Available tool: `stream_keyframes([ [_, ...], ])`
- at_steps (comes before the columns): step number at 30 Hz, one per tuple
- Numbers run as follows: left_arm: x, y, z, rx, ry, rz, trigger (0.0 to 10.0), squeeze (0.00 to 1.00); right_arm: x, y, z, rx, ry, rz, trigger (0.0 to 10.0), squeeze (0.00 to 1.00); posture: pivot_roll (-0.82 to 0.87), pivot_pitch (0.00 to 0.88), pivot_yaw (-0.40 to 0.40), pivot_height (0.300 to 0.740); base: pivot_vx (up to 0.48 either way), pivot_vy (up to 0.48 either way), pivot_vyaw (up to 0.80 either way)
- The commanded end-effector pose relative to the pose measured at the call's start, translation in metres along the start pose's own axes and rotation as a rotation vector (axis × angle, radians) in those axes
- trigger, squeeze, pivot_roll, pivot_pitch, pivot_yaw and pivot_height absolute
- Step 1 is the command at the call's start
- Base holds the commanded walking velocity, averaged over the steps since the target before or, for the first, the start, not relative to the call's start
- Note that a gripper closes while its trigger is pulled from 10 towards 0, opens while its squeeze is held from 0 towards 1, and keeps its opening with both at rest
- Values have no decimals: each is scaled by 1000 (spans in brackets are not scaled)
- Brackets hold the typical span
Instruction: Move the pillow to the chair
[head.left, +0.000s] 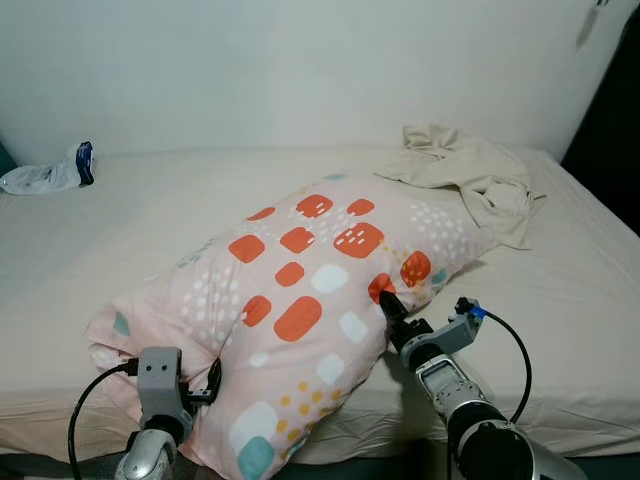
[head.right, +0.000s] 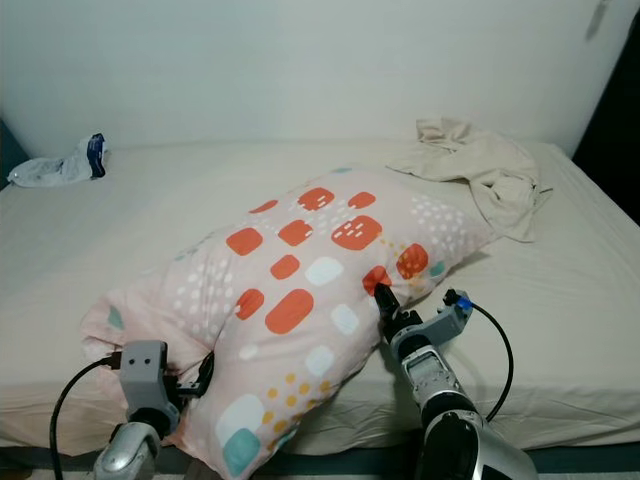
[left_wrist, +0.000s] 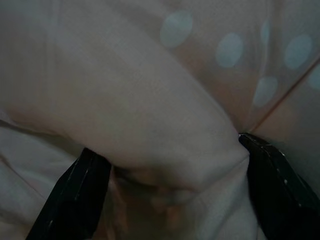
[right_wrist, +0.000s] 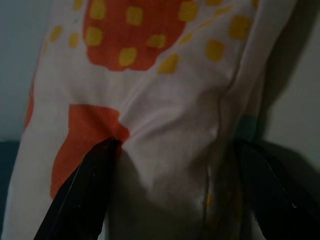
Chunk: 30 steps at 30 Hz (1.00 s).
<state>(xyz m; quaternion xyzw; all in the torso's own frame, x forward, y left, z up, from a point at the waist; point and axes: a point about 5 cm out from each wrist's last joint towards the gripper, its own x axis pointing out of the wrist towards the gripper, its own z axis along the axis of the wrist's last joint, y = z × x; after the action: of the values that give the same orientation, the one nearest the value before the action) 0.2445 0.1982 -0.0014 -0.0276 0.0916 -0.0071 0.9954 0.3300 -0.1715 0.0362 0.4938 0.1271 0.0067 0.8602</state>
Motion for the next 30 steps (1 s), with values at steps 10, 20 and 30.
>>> stream_keyframes([
  [10, -19, -5, -24, -17, 133, -18, 10000, 0, 18, 47, -43, -70, 226, 109, 10000, 0, 300, 139, 19, 405, 0, 0, 0],
  [20, -17, -7, -21, -29, 130, -15, 10000, 0, 19, 73, -81, -115, 365, 187, 0, 0, 283, 127, 7, 405, 0, 0, 0],
  [30, -8, -11, -15, -60, 120, -14, 10000, 0, 16, 64, -80, -182, 364, 161, 0, 0, 261, 105, -9, 405, 0, 0, 0],
])
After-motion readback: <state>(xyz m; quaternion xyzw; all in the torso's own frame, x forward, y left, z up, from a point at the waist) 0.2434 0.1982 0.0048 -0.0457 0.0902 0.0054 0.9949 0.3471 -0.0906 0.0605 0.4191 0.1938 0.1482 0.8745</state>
